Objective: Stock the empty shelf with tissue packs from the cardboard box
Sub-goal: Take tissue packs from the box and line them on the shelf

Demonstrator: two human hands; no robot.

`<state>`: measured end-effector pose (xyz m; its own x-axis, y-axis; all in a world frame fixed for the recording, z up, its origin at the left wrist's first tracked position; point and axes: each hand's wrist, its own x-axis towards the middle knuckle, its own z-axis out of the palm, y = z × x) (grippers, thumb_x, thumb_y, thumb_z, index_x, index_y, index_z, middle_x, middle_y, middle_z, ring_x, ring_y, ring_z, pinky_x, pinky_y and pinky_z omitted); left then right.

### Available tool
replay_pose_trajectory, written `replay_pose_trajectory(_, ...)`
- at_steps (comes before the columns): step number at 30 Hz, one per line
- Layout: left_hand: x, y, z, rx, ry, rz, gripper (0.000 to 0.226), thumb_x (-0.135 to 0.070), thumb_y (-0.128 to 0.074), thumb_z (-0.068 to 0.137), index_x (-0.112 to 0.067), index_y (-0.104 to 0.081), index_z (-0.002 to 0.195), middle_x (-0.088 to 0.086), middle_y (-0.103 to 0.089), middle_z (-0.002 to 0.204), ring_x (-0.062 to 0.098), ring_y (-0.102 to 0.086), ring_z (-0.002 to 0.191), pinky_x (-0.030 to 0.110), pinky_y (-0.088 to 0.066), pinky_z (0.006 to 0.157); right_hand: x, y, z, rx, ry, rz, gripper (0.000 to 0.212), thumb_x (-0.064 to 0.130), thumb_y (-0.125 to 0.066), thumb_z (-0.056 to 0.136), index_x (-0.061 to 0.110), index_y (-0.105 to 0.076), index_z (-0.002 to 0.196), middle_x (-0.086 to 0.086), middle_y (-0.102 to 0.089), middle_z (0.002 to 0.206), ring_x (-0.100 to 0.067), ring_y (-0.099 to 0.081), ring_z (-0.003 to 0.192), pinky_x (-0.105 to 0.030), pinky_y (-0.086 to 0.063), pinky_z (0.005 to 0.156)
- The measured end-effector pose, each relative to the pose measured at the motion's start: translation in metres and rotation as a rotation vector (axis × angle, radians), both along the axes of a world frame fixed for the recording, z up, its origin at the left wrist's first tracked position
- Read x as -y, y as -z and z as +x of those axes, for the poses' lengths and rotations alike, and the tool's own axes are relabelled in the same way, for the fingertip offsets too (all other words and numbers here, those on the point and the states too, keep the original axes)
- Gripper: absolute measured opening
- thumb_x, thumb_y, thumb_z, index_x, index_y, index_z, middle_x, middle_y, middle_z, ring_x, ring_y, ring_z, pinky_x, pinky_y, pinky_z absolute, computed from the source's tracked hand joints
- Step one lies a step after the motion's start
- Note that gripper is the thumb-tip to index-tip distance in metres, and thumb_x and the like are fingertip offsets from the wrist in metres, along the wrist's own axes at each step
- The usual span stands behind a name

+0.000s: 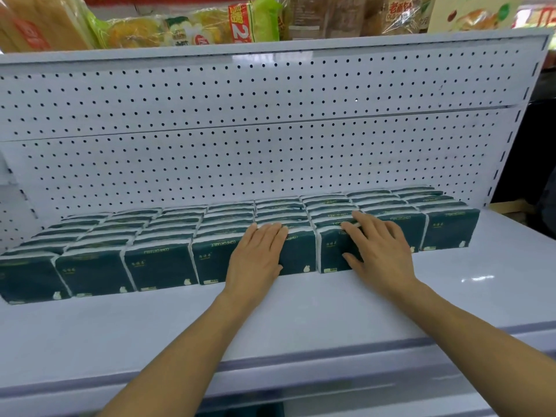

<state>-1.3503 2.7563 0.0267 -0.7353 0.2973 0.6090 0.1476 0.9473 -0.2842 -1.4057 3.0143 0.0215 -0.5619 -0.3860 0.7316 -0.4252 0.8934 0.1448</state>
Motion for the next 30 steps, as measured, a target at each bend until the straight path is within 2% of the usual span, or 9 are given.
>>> replay_pose_trajectory(5, -0.001, 0.001, -0.001, 0.032, -0.051, -0.036, 0.087, -0.041, -0.083, 0.072, -0.01, -0.047, 0.144, 0.004, -0.052, 0.144, 0.021, -0.049, 0.134, 0.038, -0.024, 0.116, 0.008, 0.002, 0.0, 0.019, -0.085, 0.167, 0.081, 0.038, -0.079, 0.074, 0.019, -0.042, 0.144, -0.006, -0.041, 0.15, -0.028, -0.04, 0.138, -0.05, -0.029, 0.111)
replay_pose_trajectory(7, -0.001, 0.0, -0.001, 0.054, -0.062, -0.045, 0.086, -0.044, -0.078, 0.077, -0.012, -0.04, 0.148, 0.003, -0.047, 0.149, 0.02, -0.043, 0.138, 0.036, -0.017, 0.118, 0.012, 0.002, -0.003, 0.053, -0.07, 0.171, 0.081, 0.039, -0.08, 0.074, 0.021, -0.043, 0.144, -0.005, -0.043, 0.149, -0.027, -0.041, 0.138, -0.05, -0.03, 0.111)
replay_pose_trajectory(12, -0.004, -0.007, 0.001, 0.102, -0.065, 0.006, 0.082, -0.04, -0.077, 0.079, -0.014, -0.041, 0.147, 0.002, -0.047, 0.148, 0.02, -0.044, 0.136, 0.036, -0.026, 0.117, 0.021, -0.003, -0.004, 0.127, -0.008, 0.119, 0.08, 0.038, -0.082, 0.071, 0.022, -0.047, 0.141, -0.004, -0.05, 0.144, -0.026, -0.045, 0.134, -0.053, -0.037, 0.108)
replay_pose_trajectory(15, -0.007, -0.009, 0.002, 0.147, -0.052, 0.023, 0.078, -0.038, -0.064, 0.091, -0.016, -0.024, 0.154, -0.001, -0.031, 0.157, 0.019, -0.029, 0.144, 0.036, -0.013, 0.12, 0.022, -0.002, -0.003, 0.149, 0.005, 0.12, 0.078, 0.038, -0.08, 0.073, 0.022, -0.046, 0.142, -0.004, -0.049, 0.144, -0.026, -0.044, 0.135, -0.053, -0.034, 0.11)
replay_pose_trajectory(17, -0.008, -0.012, 0.004, 0.172, -0.043, 0.059, 0.076, -0.037, -0.058, 0.094, -0.02, -0.016, 0.155, -0.003, -0.025, 0.159, 0.018, -0.024, 0.145, 0.035, -0.007, 0.121, 0.023, -0.006, 0.0, 0.187, 0.014, 0.129, 0.077, 0.039, -0.076, 0.077, 0.024, -0.042, 0.144, -0.002, -0.045, 0.148, -0.024, -0.038, 0.139, -0.052, -0.027, 0.114)
replay_pose_trajectory(21, -0.011, -0.025, 0.012, 0.186, -0.041, 0.161, 0.087, -0.042, -0.06, 0.092, -0.03, -0.002, 0.157, -0.004, -0.021, 0.16, 0.016, -0.021, 0.146, 0.04, -0.002, 0.122, 0.027, -0.02, 0.014, 0.264, -0.012, 0.06, 0.076, 0.048, -0.062, 0.088, 0.029, -0.025, 0.151, 0.001, -0.02, 0.16, -0.02, -0.015, 0.148, -0.049, 0.0, 0.118)
replay_pose_trajectory(24, -0.013, -0.031, 0.031, 0.118, -0.042, 0.2, 0.091, -0.046, -0.065, 0.088, -0.034, -0.007, 0.156, 0.001, -0.028, 0.159, 0.021, -0.03, 0.144, 0.044, -0.013, 0.121, 0.028, -0.028, 0.037, 0.216, -0.079, -0.053, 0.074, 0.044, -0.067, 0.085, 0.026, -0.033, 0.148, -0.003, -0.03, 0.156, -0.025, -0.032, 0.141, -0.051, -0.018, 0.117)
replay_pose_trajectory(27, -0.014, -0.027, 0.062, -0.006, -0.033, 0.234, 0.088, -0.043, -0.078, 0.078, -0.027, -0.03, 0.15, 0.005, -0.049, 0.146, 0.027, -0.053, 0.125, 0.045, -0.04, 0.106, 0.026, -0.028, 0.066, 0.104, -0.17, -0.142, 0.067, 0.036, -0.073, 0.081, 0.019, -0.045, 0.14, -0.005, -0.05, 0.141, -0.026, -0.054, 0.121, -0.046, -0.043, 0.099)
replay_pose_trajectory(30, -0.014, -0.015, 0.103, -0.096, -0.03, 0.272, 0.081, -0.039, -0.08, 0.075, -0.021, -0.043, 0.145, 0.006, -0.056, 0.138, 0.027, -0.06, 0.115, 0.043, -0.049, 0.093, 0.026, -0.024, 0.098, 0.054, -0.238, -0.154, 0.061, 0.035, -0.071, 0.083, 0.017, -0.05, 0.137, -0.003, -0.058, 0.131, -0.025, -0.059, 0.109, -0.042, -0.049, 0.087)
